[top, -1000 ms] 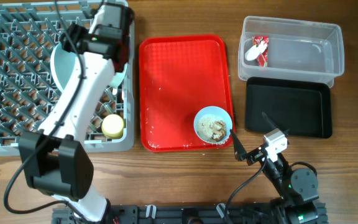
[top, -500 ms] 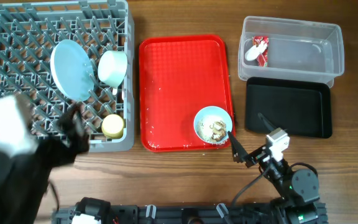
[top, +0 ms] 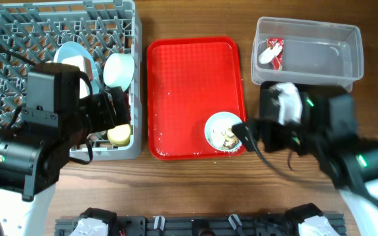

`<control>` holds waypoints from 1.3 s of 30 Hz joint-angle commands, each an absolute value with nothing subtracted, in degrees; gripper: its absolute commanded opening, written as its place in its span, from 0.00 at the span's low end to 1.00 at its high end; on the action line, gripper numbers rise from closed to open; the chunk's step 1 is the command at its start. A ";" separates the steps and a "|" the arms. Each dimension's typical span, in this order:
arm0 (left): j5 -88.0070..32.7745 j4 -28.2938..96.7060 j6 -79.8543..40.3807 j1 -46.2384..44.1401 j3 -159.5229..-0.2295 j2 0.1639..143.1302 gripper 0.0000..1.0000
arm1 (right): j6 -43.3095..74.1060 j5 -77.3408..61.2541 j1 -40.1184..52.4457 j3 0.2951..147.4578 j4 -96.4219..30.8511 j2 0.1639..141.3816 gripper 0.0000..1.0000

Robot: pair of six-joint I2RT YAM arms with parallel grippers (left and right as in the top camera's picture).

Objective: Sort waste into correct bins and load items into the dishwasher rack
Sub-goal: 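Set the white plate upright in the dish rack with the left gripper, then grasp the blue bowl and tip its rice scraps onto the black tray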

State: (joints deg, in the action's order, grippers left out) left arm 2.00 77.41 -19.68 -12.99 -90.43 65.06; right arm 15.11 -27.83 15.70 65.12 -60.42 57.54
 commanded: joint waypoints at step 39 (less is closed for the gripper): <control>-2.11 77.84 -20.18 -12.58 -90.76 61.12 1.00 | -25.02 -77.54 -22.11 54.61 -47.57 99.07 0.04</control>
